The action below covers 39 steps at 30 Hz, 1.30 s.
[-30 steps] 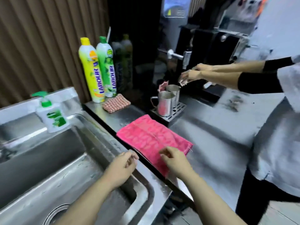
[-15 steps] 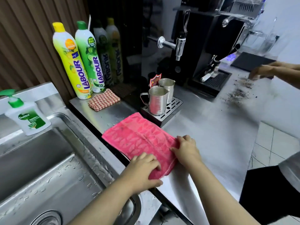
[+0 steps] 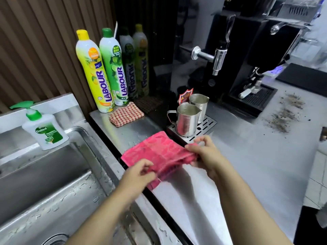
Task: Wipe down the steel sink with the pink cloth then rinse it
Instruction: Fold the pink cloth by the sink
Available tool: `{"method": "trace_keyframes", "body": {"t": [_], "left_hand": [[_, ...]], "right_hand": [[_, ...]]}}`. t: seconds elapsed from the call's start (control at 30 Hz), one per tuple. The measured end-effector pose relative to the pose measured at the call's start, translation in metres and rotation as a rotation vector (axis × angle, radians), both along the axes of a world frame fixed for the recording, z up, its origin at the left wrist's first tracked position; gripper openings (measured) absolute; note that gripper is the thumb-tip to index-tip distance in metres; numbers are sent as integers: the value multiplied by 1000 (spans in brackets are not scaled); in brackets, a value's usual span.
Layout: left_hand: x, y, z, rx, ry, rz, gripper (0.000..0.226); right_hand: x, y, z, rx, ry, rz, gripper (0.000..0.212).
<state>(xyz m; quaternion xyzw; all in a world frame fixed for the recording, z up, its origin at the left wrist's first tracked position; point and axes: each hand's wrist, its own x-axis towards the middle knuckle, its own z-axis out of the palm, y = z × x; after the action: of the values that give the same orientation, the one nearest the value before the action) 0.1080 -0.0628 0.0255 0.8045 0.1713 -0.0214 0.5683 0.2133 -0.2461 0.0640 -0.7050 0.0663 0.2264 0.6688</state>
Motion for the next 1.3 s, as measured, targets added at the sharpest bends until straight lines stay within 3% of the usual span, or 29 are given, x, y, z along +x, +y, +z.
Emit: {"method": "trace_keyframes", "body": {"t": [0.1, 0.2, 0.3, 0.37, 0.47, 0.57, 0.77, 0.87, 0.97, 1.03, 1.13, 1.23, 1.3], "left_hand": [[11, 30, 7, -332, 76, 183, 10], [30, 47, 5, -372, 141, 324, 9], [47, 63, -2, 76, 127, 393, 14], [57, 69, 0, 286, 68, 354, 12], [78, 66, -1, 423, -13, 163, 12], [106, 50, -11, 584, 10, -39, 28], [149, 31, -25, 823, 226, -56, 59], [160, 37, -30, 749, 339, -27, 61], [161, 43, -33, 387, 323, 50, 27], [154, 46, -25, 194, 256, 49, 15], [141, 55, -6, -116, 119, -68, 16], [118, 80, 11, -89, -179, -227, 42], [102, 101, 9, 75, -253, -329, 40]], "right_hand": [[21, 48, 14, 148, 75, -21, 25], [40, 89, 5, 101, 111, -14, 21], [47, 100, -8, -14, 94, 23, 47], [44, 90, -13, -93, 29, -25, 38], [27, 60, -31, -470, -188, -60, 14], [9, 39, -52, -677, -203, -37, 7], [23, 56, -60, -861, -191, 17, 40], [25, 63, -59, -768, -122, -40, 50], [20, 68, -60, -648, -137, -104, 23], [17, 70, -63, -426, -121, -209, 9], [9, 68, -61, -27, -148, -286, 27], [-3, 65, -55, 247, -287, -163, 40], [-14, 63, -52, 189, -432, -3, 48]]}}
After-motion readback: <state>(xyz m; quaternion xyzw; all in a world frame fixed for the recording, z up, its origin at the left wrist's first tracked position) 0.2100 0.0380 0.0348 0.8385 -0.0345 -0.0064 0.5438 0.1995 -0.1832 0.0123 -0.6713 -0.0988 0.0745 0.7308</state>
